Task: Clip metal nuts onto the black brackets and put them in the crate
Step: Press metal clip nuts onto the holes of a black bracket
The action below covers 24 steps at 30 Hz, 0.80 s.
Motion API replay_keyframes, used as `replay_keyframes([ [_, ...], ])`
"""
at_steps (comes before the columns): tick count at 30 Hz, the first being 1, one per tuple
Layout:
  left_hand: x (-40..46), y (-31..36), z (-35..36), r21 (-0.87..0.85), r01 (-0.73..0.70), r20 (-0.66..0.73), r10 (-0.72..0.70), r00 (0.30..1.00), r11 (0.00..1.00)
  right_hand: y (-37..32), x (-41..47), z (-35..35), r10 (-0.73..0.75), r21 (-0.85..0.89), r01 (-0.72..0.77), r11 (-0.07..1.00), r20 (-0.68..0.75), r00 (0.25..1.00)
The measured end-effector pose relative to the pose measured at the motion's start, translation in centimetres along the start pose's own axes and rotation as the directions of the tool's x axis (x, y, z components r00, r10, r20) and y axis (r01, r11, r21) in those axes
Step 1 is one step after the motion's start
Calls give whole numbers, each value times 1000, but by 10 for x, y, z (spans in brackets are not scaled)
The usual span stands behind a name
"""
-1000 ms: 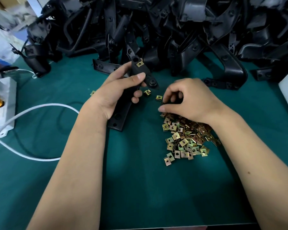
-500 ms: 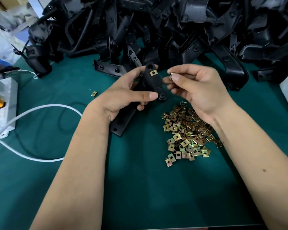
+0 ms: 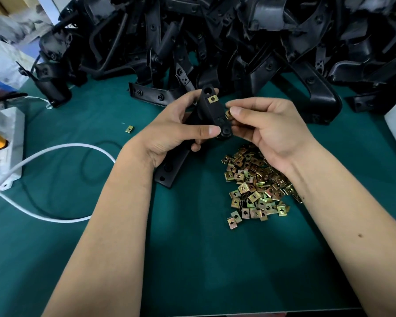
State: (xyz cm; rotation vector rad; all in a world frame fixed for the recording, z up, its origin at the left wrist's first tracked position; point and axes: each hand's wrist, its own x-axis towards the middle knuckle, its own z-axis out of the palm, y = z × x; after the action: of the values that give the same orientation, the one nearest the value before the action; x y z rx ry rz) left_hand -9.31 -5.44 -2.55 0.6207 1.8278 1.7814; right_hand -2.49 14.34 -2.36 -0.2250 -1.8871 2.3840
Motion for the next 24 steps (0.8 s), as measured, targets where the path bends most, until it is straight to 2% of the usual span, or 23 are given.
replay_keyframes([
  [15, 1, -1, 1, -11, 9, -30, -10, 999, 1000, -3, 2, -8, -23, -137, 28, 990, 35, 999],
  [24, 1, -1, 4, 40, 17, -68, -15, 998, 999, 3, 1, -3, -49, -138, 49, 989, 0, 999],
])
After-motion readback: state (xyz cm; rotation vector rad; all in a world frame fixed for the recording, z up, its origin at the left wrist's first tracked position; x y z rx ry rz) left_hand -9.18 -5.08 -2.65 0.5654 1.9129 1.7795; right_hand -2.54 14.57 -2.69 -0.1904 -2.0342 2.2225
